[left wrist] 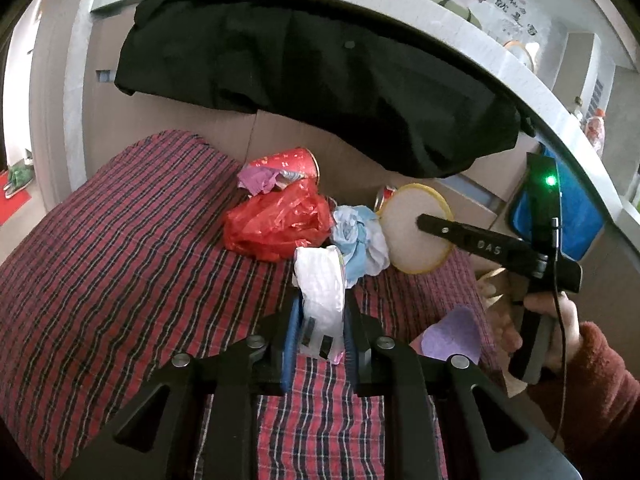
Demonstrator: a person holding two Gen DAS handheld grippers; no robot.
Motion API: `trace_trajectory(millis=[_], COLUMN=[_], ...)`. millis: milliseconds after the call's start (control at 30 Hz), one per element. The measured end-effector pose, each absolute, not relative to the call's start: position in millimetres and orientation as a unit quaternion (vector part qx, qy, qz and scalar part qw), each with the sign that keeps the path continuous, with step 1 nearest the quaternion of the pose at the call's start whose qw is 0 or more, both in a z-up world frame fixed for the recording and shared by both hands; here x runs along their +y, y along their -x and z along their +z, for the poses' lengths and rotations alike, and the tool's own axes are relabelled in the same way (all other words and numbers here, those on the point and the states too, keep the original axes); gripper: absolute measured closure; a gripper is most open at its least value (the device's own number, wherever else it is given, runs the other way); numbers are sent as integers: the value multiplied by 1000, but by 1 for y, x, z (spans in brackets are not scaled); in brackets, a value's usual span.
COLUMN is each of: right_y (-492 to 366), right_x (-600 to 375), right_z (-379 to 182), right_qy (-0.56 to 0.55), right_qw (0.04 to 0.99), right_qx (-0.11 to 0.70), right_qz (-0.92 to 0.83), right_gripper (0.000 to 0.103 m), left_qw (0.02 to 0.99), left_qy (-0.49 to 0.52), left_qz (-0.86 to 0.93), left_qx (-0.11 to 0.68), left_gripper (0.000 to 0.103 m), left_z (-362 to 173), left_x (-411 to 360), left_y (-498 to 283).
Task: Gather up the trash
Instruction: 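Grasp the silver glitter disc with the right tool while the left tool holds the tissue, then carry the disc and tissue over the trash bin and open both tools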
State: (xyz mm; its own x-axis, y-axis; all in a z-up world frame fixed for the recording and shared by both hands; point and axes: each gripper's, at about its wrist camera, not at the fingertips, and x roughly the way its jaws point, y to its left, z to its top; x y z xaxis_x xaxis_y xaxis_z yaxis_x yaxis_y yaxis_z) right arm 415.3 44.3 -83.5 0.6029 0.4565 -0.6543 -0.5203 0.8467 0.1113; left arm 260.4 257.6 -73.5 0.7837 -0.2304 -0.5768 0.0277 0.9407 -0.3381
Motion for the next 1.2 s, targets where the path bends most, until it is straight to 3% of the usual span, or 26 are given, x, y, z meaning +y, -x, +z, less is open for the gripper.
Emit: trace_trajectory(millis=[67, 467, 833, 1200], right_y=[-412, -361, -286, -249], right_x=[52, -4, -107, -229], right_z=[-85, -44, 20, 32], right_qy=[63, 11, 0, -28], right_qw=[899, 914, 949, 969], right_qx=[344, 320, 243, 221], right_qz=[263, 251, 199, 106], right_gripper=[90, 91, 91, 90], left_qw=[930, 948, 962, 972], left_qy=[160, 104, 84, 46], left_qz=[-65, -46, -97, -152], left_qx=[323, 296, 242, 171], left_gripper=[83, 85, 85, 85], left_z=[-74, -39, 19, 35], left_x=[257, 210, 96, -28], left_y=[-261, -251, -243, -228])
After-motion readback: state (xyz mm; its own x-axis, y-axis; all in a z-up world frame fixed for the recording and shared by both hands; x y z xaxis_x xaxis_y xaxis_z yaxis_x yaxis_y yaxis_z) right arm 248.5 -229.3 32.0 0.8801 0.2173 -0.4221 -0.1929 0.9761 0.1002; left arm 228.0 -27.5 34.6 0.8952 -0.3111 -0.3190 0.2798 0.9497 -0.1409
